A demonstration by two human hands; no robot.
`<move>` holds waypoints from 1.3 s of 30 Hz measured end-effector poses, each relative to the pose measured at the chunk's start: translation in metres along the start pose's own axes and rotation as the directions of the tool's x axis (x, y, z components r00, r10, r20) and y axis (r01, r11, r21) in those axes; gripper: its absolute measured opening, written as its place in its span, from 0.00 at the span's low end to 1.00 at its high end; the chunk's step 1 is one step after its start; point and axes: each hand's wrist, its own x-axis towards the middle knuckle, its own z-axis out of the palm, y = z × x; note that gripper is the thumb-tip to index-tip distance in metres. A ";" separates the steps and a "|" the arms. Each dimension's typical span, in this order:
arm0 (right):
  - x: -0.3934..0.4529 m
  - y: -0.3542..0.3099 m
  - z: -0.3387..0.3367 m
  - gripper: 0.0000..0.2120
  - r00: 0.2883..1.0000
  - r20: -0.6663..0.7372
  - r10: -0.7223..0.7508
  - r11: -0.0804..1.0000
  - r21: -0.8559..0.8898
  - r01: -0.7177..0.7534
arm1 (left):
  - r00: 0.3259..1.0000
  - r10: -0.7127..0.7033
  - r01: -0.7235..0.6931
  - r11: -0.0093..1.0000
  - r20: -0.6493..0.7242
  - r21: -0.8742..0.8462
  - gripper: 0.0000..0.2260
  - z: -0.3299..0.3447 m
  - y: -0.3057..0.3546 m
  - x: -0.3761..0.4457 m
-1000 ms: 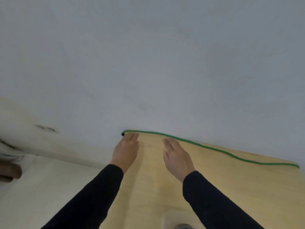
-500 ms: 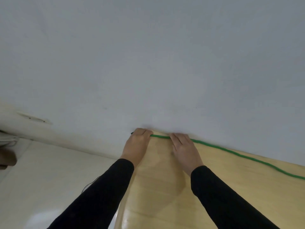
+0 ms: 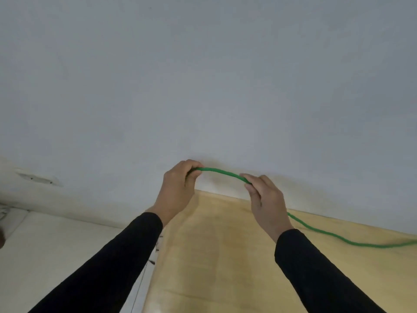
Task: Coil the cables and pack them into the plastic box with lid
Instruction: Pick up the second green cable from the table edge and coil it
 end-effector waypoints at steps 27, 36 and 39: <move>-0.105 -0.022 -0.286 0.19 0.949 0.220 -0.224 0.972 -0.020 0.234 | 0.996 0.002 -0.077 0.511 -0.088 -0.856 0.14 0.101 0.350 -0.070; -0.090 -0.051 -0.320 0.13 0.880 0.294 -0.372 0.904 -0.100 0.416 | 0.987 0.151 -0.112 0.452 -0.048 -0.885 0.12 0.101 0.371 -0.082; -0.085 -0.062 -0.333 0.12 0.883 0.186 -0.431 0.901 0.039 0.431 | 0.962 0.268 -0.227 0.688 -0.049 -0.689 0.13 0.102 0.363 -0.087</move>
